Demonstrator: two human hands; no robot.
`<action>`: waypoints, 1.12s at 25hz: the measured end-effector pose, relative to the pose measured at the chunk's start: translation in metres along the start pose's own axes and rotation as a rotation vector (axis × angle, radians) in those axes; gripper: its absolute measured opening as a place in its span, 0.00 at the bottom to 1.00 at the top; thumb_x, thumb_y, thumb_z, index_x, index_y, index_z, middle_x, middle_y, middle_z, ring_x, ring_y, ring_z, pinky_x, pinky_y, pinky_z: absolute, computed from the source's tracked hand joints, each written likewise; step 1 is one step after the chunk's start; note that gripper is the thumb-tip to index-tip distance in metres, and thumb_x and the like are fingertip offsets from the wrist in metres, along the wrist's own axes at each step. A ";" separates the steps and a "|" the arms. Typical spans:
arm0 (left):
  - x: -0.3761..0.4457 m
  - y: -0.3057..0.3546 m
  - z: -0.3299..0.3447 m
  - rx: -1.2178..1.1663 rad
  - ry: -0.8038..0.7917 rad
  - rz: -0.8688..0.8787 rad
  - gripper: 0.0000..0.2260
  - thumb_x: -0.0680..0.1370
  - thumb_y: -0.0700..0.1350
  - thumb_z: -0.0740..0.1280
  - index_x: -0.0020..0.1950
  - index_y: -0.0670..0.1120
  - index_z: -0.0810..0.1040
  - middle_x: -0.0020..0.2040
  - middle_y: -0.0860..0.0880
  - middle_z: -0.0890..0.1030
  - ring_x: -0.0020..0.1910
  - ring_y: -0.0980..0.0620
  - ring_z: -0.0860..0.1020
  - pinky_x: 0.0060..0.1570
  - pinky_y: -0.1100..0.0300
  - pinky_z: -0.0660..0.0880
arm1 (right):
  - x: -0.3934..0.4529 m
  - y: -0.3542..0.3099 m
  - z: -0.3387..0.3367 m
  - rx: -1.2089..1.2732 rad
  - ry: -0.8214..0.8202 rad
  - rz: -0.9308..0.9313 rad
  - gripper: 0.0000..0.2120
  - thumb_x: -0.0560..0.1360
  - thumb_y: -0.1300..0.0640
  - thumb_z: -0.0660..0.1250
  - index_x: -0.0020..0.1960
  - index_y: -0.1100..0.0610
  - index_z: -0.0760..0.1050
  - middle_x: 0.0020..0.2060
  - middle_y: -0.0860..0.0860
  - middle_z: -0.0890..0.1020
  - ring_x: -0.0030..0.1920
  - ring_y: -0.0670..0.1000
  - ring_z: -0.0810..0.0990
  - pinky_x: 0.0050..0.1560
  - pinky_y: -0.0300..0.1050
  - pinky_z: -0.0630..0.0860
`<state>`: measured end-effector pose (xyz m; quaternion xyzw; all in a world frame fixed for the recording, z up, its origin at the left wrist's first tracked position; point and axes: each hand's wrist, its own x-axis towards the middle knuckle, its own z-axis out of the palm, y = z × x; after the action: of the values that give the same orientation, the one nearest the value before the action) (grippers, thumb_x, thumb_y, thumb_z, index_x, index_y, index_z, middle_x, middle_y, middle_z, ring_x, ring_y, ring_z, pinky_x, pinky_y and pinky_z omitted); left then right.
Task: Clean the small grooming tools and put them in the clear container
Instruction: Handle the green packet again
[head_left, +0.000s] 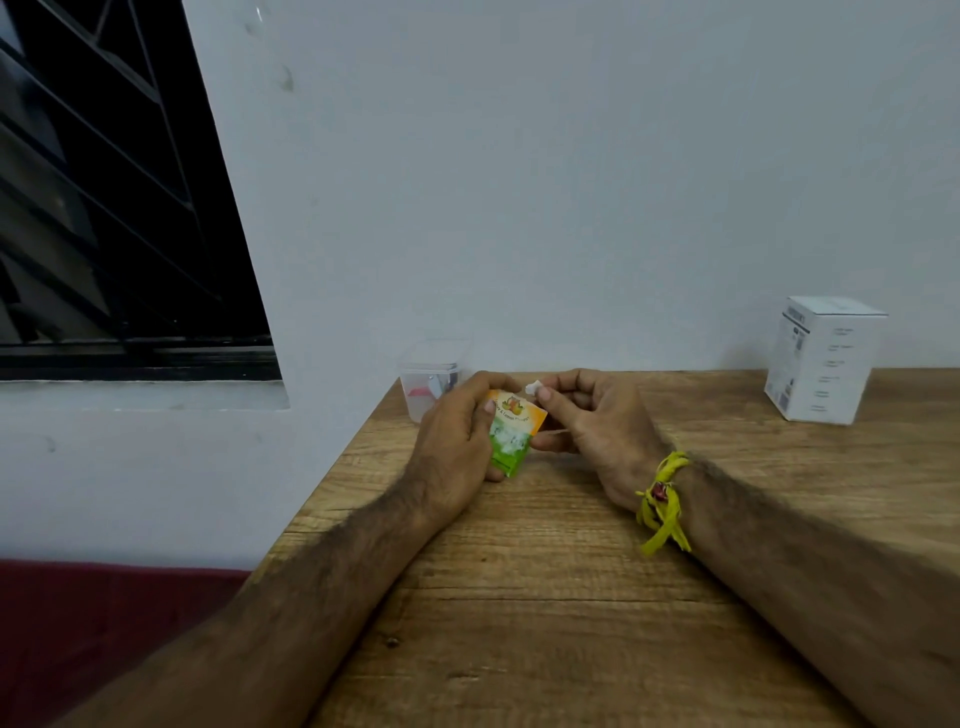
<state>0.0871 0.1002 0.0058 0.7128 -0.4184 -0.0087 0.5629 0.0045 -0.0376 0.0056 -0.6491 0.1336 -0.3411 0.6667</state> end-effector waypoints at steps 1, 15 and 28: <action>-0.001 0.000 0.000 0.011 -0.002 0.009 0.13 0.85 0.41 0.58 0.61 0.53 0.79 0.56 0.48 0.80 0.44 0.50 0.83 0.30 0.58 0.81 | 0.000 0.000 0.000 0.002 -0.003 -0.001 0.06 0.77 0.62 0.70 0.52 0.63 0.80 0.43 0.57 0.87 0.34 0.53 0.85 0.32 0.40 0.82; 0.000 0.002 0.000 0.046 0.019 0.067 0.05 0.83 0.42 0.63 0.52 0.50 0.78 0.49 0.47 0.79 0.38 0.48 0.83 0.26 0.61 0.78 | -0.004 -0.004 0.001 -0.079 -0.125 0.014 0.04 0.77 0.59 0.72 0.48 0.60 0.82 0.43 0.55 0.84 0.42 0.49 0.83 0.34 0.47 0.82; 0.002 0.001 -0.002 0.157 0.013 0.173 0.08 0.84 0.42 0.60 0.49 0.52 0.75 0.44 0.50 0.79 0.36 0.50 0.81 0.27 0.57 0.80 | -0.002 -0.009 -0.006 -0.355 -0.242 -0.180 0.05 0.78 0.59 0.71 0.50 0.60 0.81 0.47 0.58 0.84 0.47 0.52 0.83 0.39 0.49 0.83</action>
<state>0.0892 0.1007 0.0081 0.7159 -0.4739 0.0772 0.5068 -0.0031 -0.0408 0.0132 -0.8016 0.0518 -0.2900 0.5202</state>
